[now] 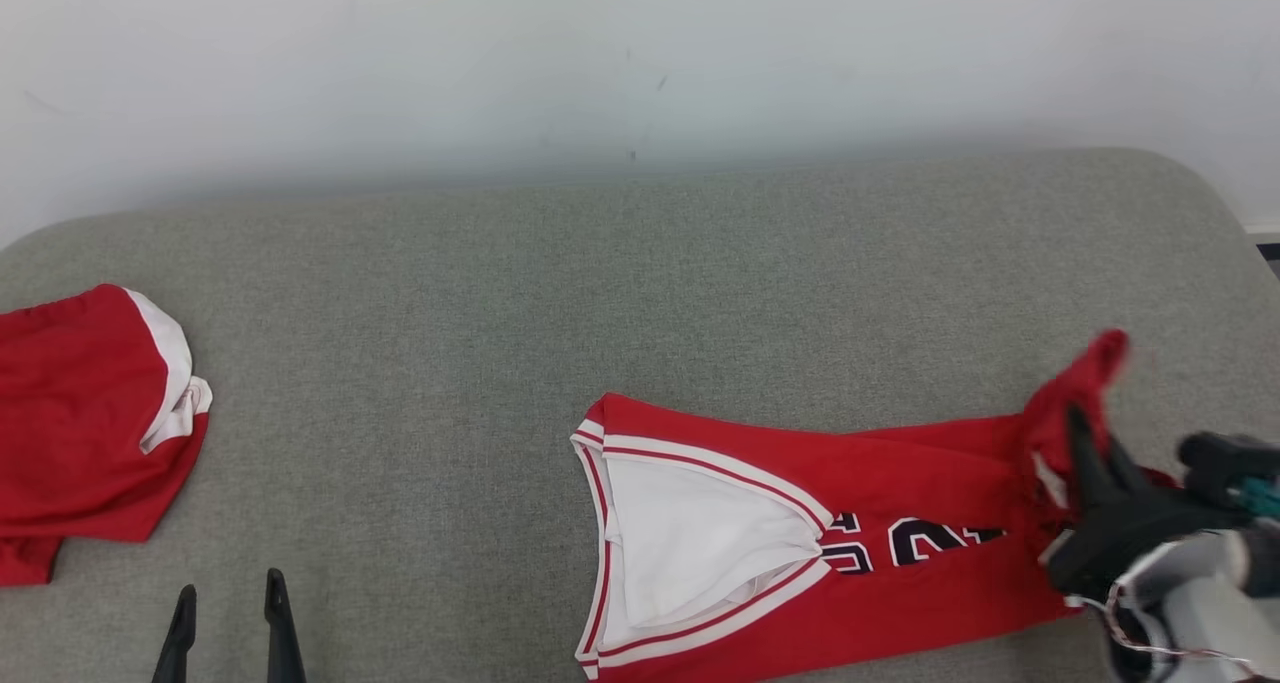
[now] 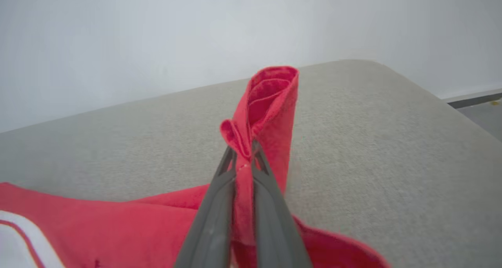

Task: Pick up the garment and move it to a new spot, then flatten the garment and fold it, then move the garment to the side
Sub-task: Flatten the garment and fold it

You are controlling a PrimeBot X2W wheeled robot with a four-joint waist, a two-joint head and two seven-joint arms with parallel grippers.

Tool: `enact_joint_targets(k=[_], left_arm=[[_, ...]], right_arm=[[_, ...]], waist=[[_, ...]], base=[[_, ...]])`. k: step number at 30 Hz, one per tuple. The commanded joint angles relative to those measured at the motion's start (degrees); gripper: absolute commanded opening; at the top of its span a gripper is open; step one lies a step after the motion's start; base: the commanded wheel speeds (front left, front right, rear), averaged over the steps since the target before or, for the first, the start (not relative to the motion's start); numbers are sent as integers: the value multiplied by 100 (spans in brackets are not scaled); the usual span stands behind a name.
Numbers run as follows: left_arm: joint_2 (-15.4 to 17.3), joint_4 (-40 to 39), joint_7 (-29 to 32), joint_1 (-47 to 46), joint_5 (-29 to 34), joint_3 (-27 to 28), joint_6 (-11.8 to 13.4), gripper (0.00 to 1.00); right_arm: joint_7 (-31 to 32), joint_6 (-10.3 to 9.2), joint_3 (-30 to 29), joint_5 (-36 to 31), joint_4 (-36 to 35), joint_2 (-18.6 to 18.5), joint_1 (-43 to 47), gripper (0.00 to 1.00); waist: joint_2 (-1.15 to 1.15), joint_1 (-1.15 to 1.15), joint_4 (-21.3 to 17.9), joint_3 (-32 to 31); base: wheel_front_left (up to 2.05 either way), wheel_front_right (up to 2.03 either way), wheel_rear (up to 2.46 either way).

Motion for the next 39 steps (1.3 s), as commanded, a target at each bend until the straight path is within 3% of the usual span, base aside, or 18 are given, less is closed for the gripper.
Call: enact_joint_targets(k=[1,9,15,25,33,34,35,39], left_arm=[[-11,18,-17,36,-12,-23,34,100],[-11,97,-17,-102,-58,-178,34,100],[-11,171,-17,-177,-121,-336,54,100],[-11,328,-17,-285,-235,-565,93,100],[-10,424,-17,-386,-282,-695,96,100],[-10,428,-17,-402,-288,-700,93,100],[-11,432,-17,-415,-291,-696,90,100],[-11,427,-17,-417,-277,-620,80,100]], right_arm=[[71,-14,124,45,-208,95,81,0],[464,-14,841,151,-1092,681,111,0],[586,-14,1352,123,-1289,1166,11,0],[476,-14,1995,69,-757,1728,-85,0],[194,-15,2273,-37,33,1894,-273,0],[148,-15,2297,-48,106,1898,-305,34],[80,-15,2294,-26,153,1902,-344,100],[-217,-15,2274,1,196,1904,-479,100]], waist=[[0,0,6,-5],[0,0,179,17],[0,0,406,52],[0,0,721,67],[0,0,868,88],[0,0,876,94],[0,0,878,99],[0,0,823,112]], base=[[0,0,0],[0,0,0],[0,0,0],[0,0,0],[0,0,0],[0,0,0],[0,0,0],[0,0,0]])
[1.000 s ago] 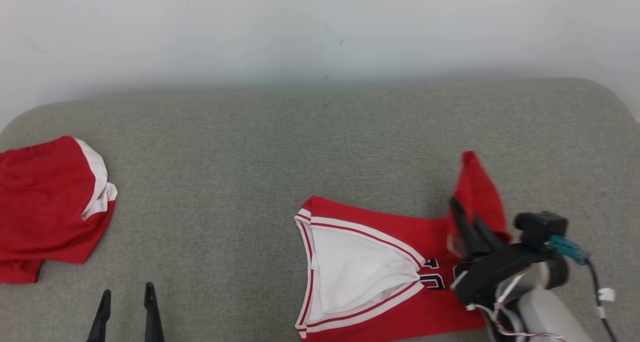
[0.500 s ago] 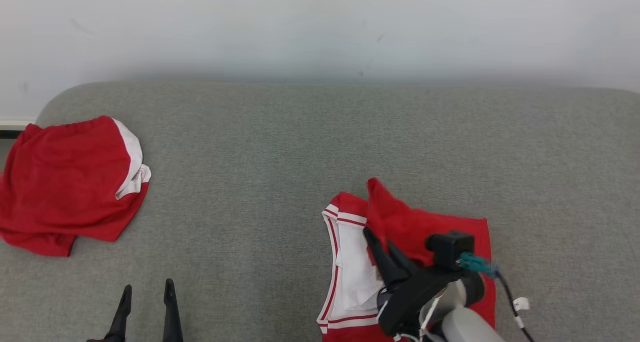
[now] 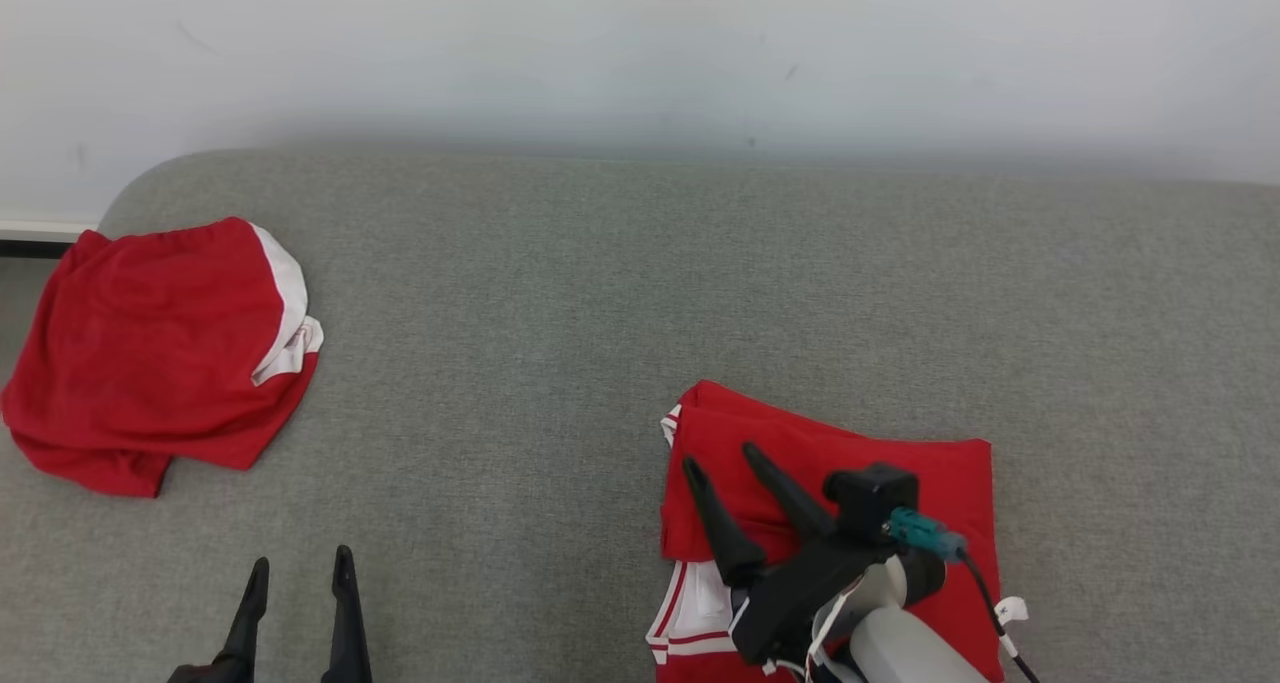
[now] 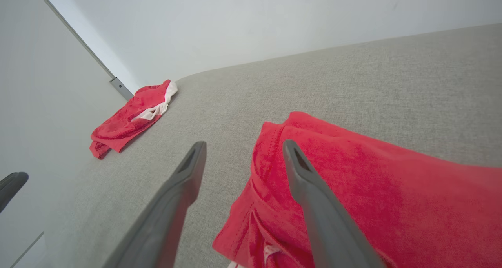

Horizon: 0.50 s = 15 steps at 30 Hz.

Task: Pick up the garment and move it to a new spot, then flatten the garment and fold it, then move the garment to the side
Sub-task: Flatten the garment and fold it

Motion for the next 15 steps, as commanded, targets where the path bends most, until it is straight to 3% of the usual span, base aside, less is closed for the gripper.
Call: enact_joint_targets(k=[1,15], left_arm=[[-8,-4,-17,-38,-26,54,-12,100],[-8,-70,-17,67,96,265,-38,100]], right_arm=[[-131,-15,-26,8,-36,24,-89,100],[-493,-15,-1148,-143,-1049,-698,231,100]], waist=[[0,0,-56,4],[0,0,-377,-49]], base=[[0,0,0],[0,0,0]])
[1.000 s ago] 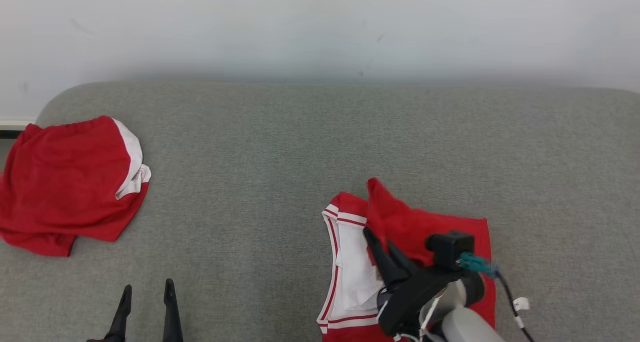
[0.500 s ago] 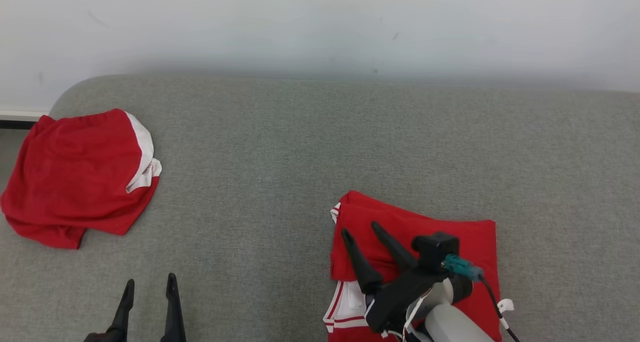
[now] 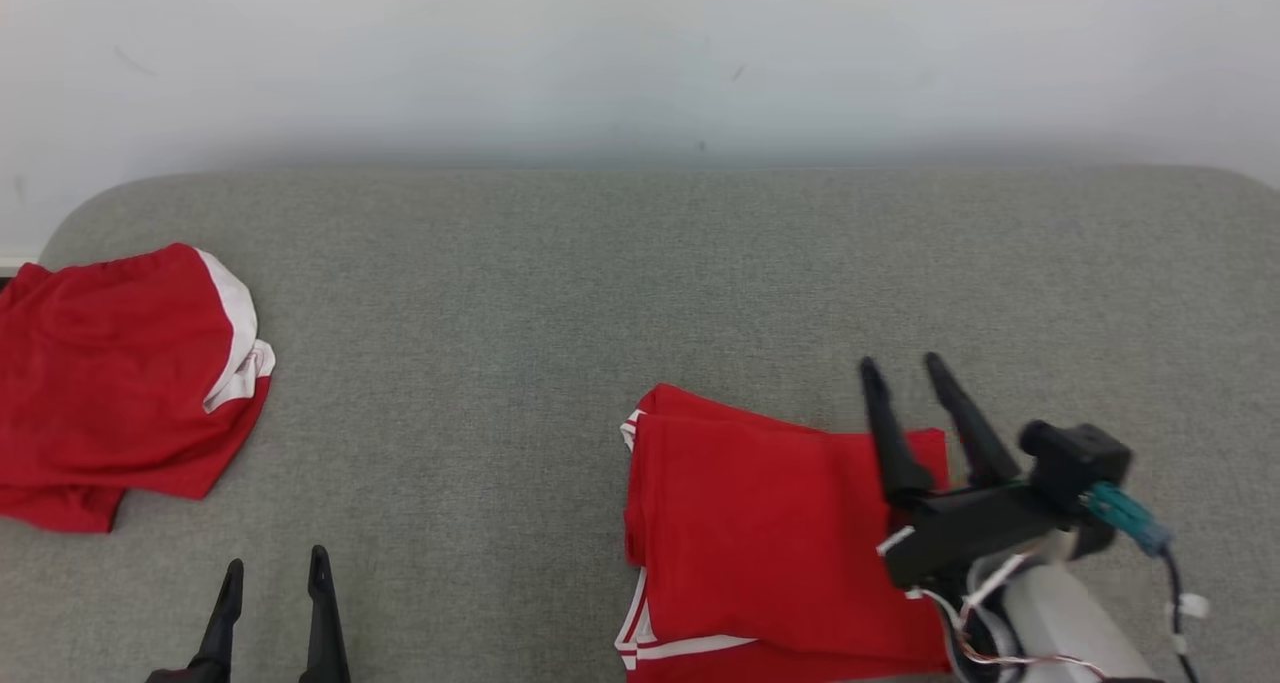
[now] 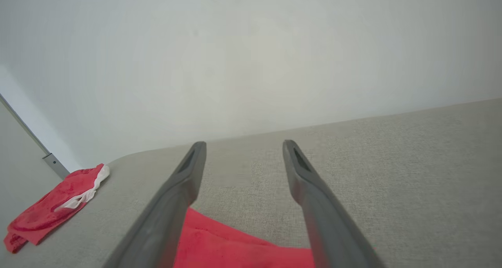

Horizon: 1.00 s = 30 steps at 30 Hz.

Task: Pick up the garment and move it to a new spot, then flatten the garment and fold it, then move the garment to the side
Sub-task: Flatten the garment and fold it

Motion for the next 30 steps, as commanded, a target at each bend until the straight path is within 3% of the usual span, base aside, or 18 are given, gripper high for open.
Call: enact_joint_targets(k=[1,6,14,30], left_arm=[[-7,-26,-17,54,33,21,-2,100],[-7,-97,-17,101,97,114,-38,100],[-7,-123,-17,155,195,241,-95,100],[-7,-107,-17,332,550,222,-154,100]], right_arm=[[-22,-15,-96,-38,-81,-47,128,100],[-47,-15,-752,-199,-629,-165,714,100],[-55,-15,-1391,-407,-1176,-42,1546,100],[-59,-15,-1347,-892,-1703,193,2376,100]], waist=[[0,0,-46,-9],[0,0,-170,-26],[0,0,-331,-103],[0,0,-485,-363]], base=[[0,0,0],[0,0,0],[0,0,0],[0,0,0]])
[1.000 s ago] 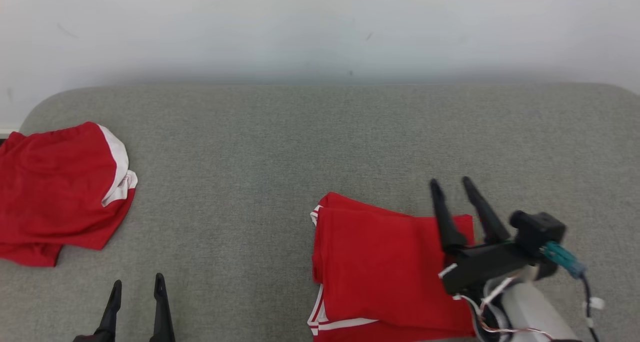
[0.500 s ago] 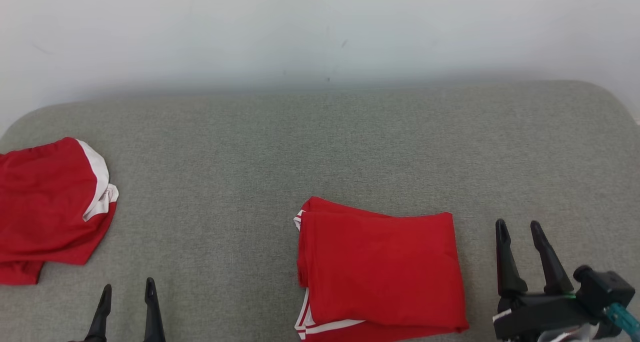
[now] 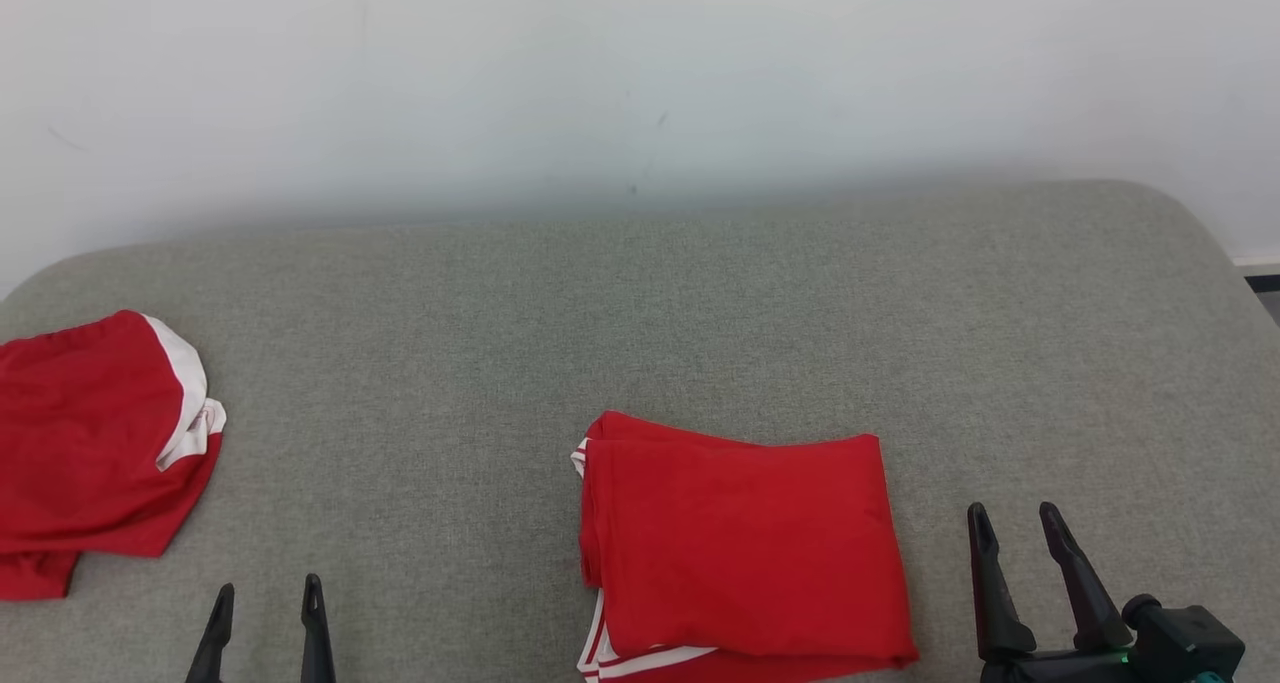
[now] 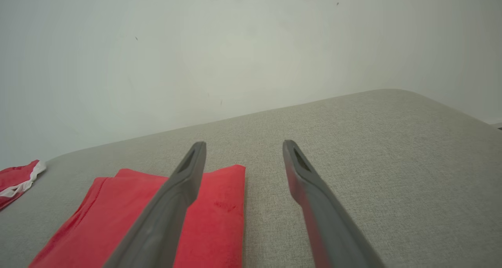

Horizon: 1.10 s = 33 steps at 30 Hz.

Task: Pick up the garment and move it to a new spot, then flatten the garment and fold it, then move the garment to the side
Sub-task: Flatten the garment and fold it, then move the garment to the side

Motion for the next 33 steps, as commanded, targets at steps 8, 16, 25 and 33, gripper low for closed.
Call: enact_joint_targets(k=[8,16,25,33], left_arm=[[-7,-1,-17,139,128,-76,-26,100],[-1,-18,-17,220,254,-155,-36,100],[-2,-53,-17,220,306,-162,-16,100],[-3,-68,-17,243,278,-154,-9,100]], right_arm=[[-25,-15,108,-125,104,11,0,100],[-25,-15,158,-203,243,17,-65,100],[-25,-15,172,-226,353,6,-104,100],[-25,-15,171,-241,379,20,-106,100]], waist=[[0,0,83,-58],[0,0,131,-65],[0,0,166,-58],[0,0,166,-54]], base=[[0,0,0],[0,0,0],[0,0,0],[0,0,0]])
